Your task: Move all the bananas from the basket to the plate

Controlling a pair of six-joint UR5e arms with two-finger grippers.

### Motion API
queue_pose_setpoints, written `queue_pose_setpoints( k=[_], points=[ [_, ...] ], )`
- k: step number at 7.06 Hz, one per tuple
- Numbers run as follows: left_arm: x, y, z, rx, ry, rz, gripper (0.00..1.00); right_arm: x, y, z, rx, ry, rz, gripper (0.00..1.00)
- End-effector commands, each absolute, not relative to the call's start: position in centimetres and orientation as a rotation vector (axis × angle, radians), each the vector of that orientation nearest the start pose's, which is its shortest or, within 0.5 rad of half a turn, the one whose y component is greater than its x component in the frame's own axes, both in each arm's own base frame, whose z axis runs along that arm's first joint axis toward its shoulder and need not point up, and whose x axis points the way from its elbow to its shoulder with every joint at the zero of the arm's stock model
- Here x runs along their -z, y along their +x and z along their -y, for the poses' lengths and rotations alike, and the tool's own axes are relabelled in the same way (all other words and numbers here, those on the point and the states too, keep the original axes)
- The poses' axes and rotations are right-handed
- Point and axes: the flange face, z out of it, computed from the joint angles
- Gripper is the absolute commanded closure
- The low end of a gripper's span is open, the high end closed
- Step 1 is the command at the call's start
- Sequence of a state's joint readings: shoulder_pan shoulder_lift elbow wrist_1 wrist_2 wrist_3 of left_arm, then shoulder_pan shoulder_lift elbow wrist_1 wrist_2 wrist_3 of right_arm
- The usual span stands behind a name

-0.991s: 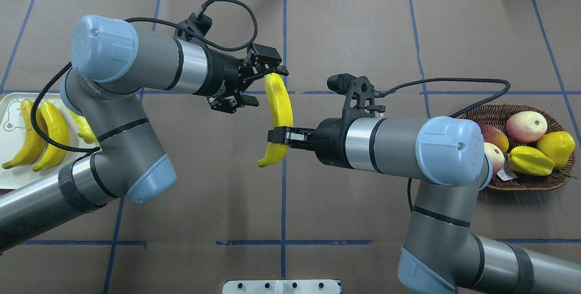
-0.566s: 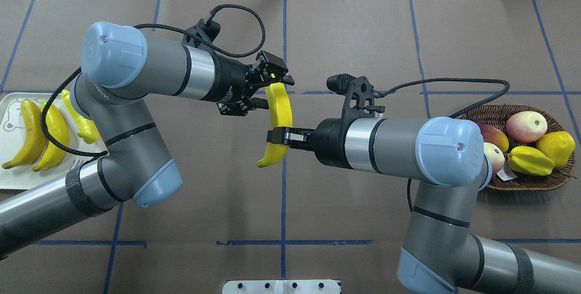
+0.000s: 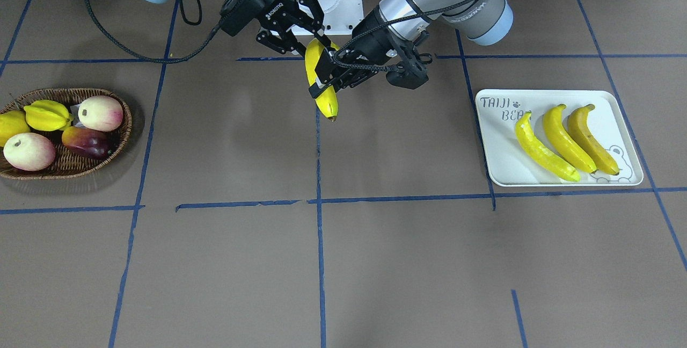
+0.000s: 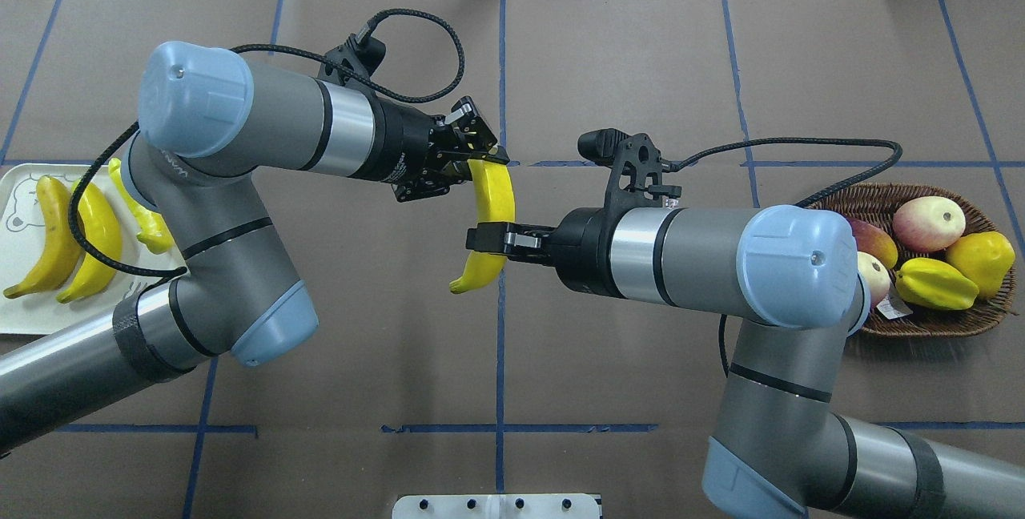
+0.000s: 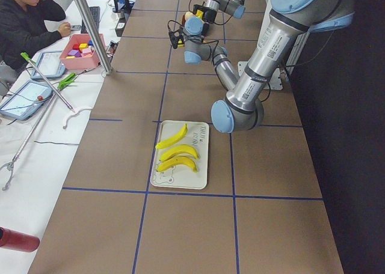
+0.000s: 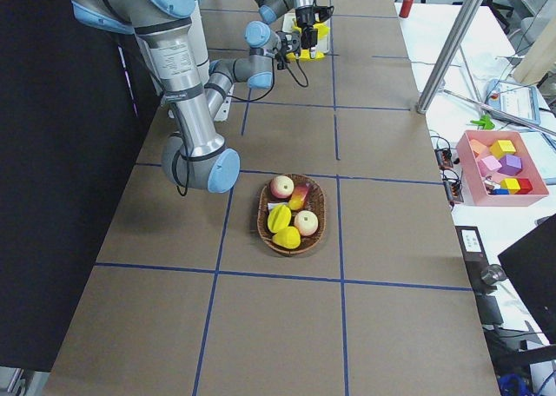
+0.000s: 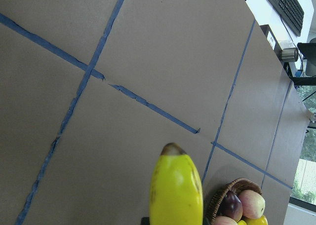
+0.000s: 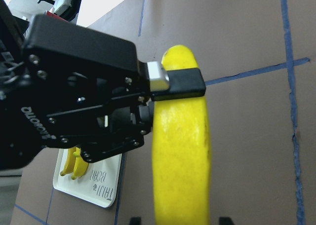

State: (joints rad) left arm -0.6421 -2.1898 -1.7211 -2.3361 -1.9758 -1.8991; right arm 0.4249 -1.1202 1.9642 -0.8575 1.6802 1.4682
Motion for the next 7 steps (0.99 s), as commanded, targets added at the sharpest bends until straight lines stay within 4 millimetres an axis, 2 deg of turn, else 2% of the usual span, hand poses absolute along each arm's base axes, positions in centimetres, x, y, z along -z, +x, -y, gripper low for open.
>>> queue_pose_setpoints(
  k=[1,2,3,4,5,6,7],
  points=[
    [-14.3,44.1,45.2,0.467,-0.080,-1.546,1.00,-15.0,-44.2,33.8,-0.169,0.329,1.534,0.00],
    [-14.8,43.7,45.8,0.478,-0.070,-1.532,1.00,-14.9,-43.4,33.8,-0.169,0.329,1.529,0.00],
    [-17.4,42.3,47.5,0.535,-0.074,-1.454,1.00,-15.1,-42.0,34.7,-0.156,0.312,1.522,0.00],
    [-20.9,39.3,49.3,0.525,-0.054,-1.369,1.00,-15.7,-39.3,37.6,-0.153,0.248,1.447,0.00],
    [-24.8,35.2,51.4,0.508,-0.044,-1.275,1.00,-16.3,-36.3,40.3,-0.180,0.206,1.374,0.00],
    [-30.1,30.0,52.7,0.496,-0.014,-1.211,1.00,-16.9,-34.0,41.9,-0.141,0.217,1.284,0.00],
    [-35.4,25.2,52.3,0.473,0.028,-1.149,1.00,-17.3,-32.6,41.8,-0.089,0.228,1.154,0.00]
  ],
)
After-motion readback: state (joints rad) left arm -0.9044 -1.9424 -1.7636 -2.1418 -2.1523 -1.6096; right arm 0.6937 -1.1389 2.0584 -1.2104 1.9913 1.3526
